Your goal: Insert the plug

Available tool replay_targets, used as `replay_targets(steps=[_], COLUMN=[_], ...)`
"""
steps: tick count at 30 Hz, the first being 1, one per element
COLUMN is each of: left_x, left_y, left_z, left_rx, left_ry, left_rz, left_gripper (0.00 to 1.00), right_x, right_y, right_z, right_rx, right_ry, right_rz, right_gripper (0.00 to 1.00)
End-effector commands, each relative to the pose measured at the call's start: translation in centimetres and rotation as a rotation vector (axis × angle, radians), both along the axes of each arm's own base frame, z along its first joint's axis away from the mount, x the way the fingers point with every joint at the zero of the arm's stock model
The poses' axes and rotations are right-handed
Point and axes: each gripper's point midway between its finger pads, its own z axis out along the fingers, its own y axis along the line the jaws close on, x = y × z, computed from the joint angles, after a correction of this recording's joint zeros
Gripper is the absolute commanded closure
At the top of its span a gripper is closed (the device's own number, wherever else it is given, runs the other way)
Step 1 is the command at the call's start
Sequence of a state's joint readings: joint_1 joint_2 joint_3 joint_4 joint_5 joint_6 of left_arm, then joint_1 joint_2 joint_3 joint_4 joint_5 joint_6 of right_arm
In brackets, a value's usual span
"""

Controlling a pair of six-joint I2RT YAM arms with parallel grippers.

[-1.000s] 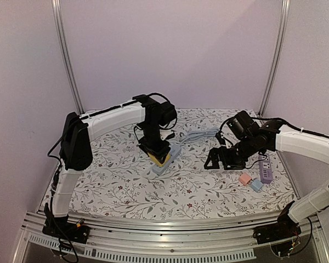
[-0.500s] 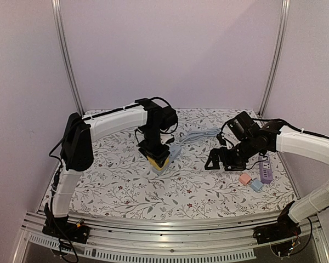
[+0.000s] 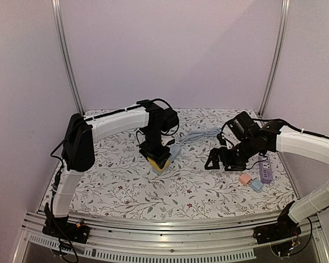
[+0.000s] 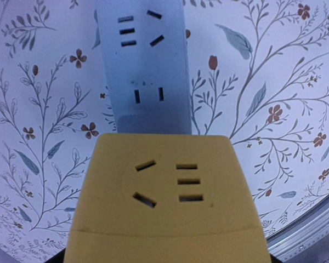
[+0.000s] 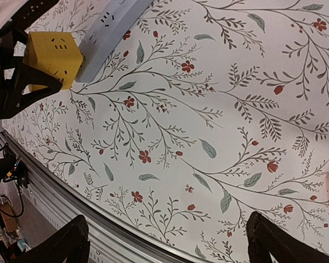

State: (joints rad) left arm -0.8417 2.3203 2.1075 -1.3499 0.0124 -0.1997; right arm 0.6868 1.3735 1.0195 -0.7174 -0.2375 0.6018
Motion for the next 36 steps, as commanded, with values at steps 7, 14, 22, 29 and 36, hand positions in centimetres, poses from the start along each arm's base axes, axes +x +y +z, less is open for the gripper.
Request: replay_targets(steps=[7, 14, 22, 29, 36], left_x=[-1.5, -2.0, -4.4, -6.5, -8.3], left_y=[2.9, 3.4, 2.9, 5.3, 7.4], left_z=[-2.8, -3.2, -2.2, -1.4, 0.0], left_rx=[0.187, 0.195, 0.141, 0.184, 0.188], left_ry=[0.072, 0.118, 0.192, 0.220, 0.239], left_rz=[0.043, 0.086, 0.090, 0.074, 0.071], left_gripper=[1.00, 1.00, 1.00, 1.00, 1.00], right_x=[-0.1, -0.1, 0.3, 0.4, 0.6], right_y=[-0.5, -0.4, 0.0, 0.3, 0.6], right_z=[0.0, 0.1, 0.1, -0.1, -0.2], right_rx=[0.001, 0.000, -0.001, 0.003, 0.002], right_ry=[-0.003, -0.002, 0.000, 0.006, 0.010], right_rz=[-0.022, -0.019, -0.009, -0.004, 0.007], right_gripper=[0.01, 0.01, 0.01, 0.01, 0.01])
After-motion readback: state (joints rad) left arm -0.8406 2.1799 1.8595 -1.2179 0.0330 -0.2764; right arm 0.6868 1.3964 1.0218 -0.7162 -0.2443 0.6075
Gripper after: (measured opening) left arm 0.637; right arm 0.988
